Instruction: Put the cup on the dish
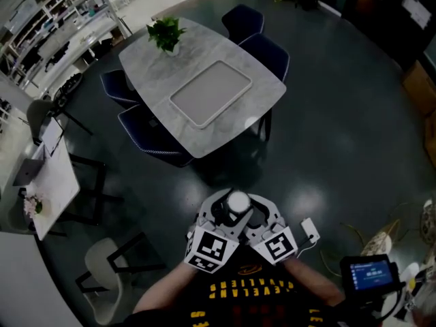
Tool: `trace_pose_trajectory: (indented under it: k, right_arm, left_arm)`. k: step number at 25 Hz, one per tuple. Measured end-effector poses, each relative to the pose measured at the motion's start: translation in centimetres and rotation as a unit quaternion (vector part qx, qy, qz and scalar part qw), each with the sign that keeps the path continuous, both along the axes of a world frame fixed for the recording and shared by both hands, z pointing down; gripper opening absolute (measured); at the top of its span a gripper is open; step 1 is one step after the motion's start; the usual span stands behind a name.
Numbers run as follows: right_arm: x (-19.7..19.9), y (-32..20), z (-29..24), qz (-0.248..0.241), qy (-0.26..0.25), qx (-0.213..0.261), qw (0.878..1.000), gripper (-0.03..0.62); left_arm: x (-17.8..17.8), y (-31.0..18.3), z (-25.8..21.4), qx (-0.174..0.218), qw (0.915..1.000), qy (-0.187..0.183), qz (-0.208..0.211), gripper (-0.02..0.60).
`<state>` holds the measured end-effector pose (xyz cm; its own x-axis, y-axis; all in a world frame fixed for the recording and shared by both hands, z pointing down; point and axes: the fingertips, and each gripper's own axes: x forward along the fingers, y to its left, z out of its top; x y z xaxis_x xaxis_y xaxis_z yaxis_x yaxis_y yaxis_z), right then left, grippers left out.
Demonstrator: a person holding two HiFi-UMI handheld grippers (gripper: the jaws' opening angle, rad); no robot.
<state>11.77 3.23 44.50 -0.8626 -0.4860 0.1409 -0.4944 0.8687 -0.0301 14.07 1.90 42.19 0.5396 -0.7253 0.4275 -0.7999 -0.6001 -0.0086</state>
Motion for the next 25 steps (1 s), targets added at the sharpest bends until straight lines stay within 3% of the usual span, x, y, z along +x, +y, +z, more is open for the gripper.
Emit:
trace_pose_trajectory:
  k: [13, 25]
  right_arm:
    - [-0.6, -10.2, 1.2, 0.019, 0.04, 0.019, 0.999, 0.23]
    - [-7.7, -22.5, 2.0, 0.021, 0.068, 0.006, 0.997, 0.229]
  left_arm:
    - [-0.6, -10.0, 1.2, 0.006, 0.9997, 0.012, 0.023, 0.262]
    - [-7.8, -22.1, 2.5, -0.014, 0.9998, 0.002, 0.013, 0.262]
